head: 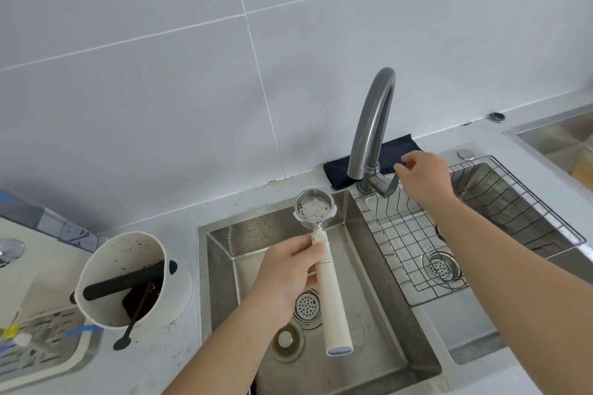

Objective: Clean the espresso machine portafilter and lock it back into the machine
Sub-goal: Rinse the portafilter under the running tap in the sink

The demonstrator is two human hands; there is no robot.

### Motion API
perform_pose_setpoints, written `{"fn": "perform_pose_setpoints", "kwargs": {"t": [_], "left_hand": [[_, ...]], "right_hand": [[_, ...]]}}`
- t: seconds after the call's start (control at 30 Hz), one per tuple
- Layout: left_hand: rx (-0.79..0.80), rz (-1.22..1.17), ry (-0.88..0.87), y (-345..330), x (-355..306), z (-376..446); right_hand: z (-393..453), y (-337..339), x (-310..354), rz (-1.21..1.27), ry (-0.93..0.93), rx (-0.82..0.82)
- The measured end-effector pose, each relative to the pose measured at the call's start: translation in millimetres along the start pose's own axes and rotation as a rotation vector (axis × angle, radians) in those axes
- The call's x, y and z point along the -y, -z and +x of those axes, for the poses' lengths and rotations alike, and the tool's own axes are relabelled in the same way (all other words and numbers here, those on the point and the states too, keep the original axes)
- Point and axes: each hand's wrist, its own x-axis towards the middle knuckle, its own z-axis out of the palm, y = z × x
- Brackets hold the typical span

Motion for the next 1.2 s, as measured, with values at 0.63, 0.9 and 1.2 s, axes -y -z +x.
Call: {"fn": "perform_pose_setpoints", "kwargs": {"t": [0.63,0.9,1.2], "left_hand": [[0.066,0.048,0.083,-25,3,18],[0.089,0.049,0.099,-25,2,24],[0.112,0.051,0.083,-23,1,26]], "right_hand": [[6,1,-3,-0.003,0.003,-0.014],[1,1,-6,0.062,-0.020,-0.035],[-2,0,-10,0.077,-0.032,-0.035]]}}
